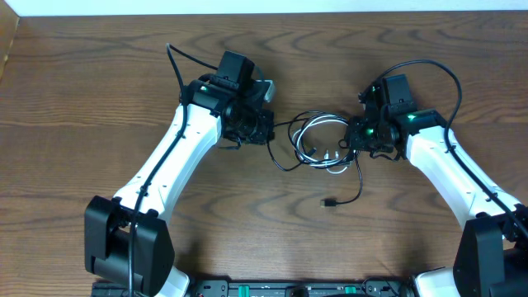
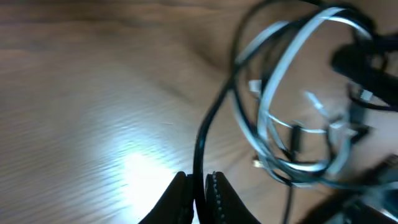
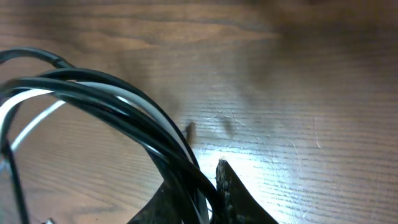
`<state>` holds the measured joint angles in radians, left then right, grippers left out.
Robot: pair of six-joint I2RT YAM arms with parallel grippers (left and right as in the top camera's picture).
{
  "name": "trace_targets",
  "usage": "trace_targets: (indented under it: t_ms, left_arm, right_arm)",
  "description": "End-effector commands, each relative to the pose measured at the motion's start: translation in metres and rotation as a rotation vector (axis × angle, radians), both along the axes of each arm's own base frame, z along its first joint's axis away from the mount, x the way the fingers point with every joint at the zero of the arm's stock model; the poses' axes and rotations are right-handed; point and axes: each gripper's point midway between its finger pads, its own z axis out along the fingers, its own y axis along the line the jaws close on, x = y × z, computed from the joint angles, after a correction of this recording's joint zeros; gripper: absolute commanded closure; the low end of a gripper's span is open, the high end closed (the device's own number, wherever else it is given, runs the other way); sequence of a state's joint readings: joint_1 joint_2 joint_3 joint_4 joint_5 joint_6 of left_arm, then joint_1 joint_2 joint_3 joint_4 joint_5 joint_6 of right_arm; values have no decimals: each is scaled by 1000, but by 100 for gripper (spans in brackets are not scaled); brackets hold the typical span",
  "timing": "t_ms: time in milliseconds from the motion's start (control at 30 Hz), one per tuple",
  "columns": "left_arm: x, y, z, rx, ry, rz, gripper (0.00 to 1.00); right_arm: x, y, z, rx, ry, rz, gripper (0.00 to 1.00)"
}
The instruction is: Untangle cables
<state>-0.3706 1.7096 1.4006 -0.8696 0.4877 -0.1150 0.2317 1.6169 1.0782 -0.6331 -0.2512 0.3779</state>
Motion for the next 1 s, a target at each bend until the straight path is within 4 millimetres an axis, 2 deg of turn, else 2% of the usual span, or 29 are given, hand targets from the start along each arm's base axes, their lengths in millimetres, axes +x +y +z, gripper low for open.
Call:
trace_targets:
  t_ms: [0,33,233,433,667,867,967]
  left_arm:
    - [-15,-29,11,-148,58,-77,85]
    - [-17,-34,11,-154,69,-68,79]
    - [-13,-53,7,-152,51,-51,65]
    - [1,-55,-34,-48,92,45,64]
    - [4,-54,-75,2,171,73,60]
    - [-6,-59,-103,16,279,105,55]
    - [-14,-69,-106,-9,319,88,53]
  right_arm:
    - [5,0,1,13,-18,8,98]
    - [6,1,1,13,-21,8,98]
    - [5,0,1,13,-20,8,99]
    - [5,0,1,12,-20,8,98]
    - [5,0,1,12,-20,9,98]
    - [5,0,1,11,-21,12,98]
    - [5,0,1,9,-22,14,98]
